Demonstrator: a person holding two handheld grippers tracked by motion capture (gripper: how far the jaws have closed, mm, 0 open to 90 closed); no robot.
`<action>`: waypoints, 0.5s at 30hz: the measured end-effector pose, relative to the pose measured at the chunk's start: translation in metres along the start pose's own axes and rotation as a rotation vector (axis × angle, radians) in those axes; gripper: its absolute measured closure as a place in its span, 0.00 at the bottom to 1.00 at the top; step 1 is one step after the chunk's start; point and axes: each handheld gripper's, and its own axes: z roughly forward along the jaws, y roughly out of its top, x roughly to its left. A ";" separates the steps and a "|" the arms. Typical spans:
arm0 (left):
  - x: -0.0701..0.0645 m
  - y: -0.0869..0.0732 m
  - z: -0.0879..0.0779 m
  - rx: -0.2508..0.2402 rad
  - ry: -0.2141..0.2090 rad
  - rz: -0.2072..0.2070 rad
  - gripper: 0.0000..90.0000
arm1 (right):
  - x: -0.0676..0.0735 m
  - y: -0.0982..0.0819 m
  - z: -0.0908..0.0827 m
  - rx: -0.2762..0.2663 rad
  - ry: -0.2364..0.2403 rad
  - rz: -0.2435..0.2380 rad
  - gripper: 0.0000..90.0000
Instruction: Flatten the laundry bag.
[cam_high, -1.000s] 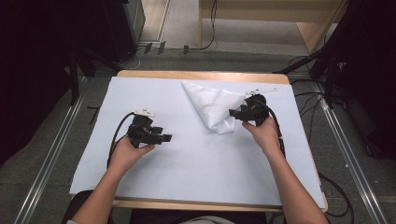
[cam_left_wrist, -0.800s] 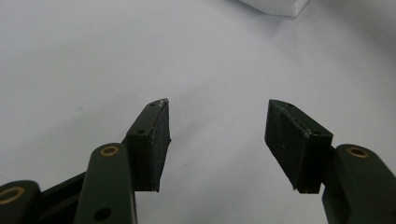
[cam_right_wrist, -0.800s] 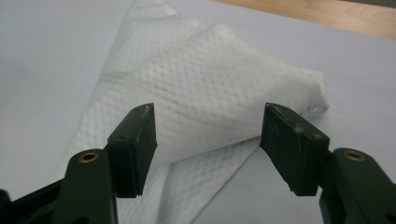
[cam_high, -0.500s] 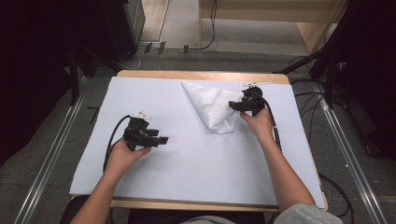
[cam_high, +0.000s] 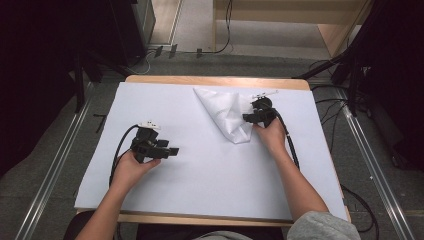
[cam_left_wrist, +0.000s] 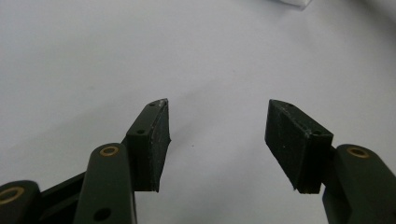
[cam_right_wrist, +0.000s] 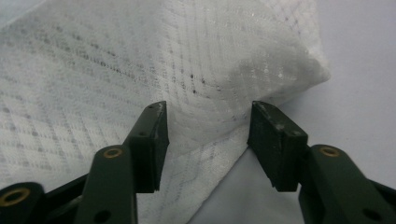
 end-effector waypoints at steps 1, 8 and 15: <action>0.000 0.000 0.001 0.002 0.000 0.001 0.46 | 0.000 0.000 0.000 -0.003 -0.012 -0.016 0.60; 0.000 0.000 0.001 0.005 0.003 -0.001 0.45 | -0.008 0.003 -0.008 -0.014 0.017 0.041 0.61; -0.001 0.001 0.001 -0.004 -0.008 -0.003 0.45 | -0.030 0.023 -0.030 -0.094 -0.025 0.052 0.46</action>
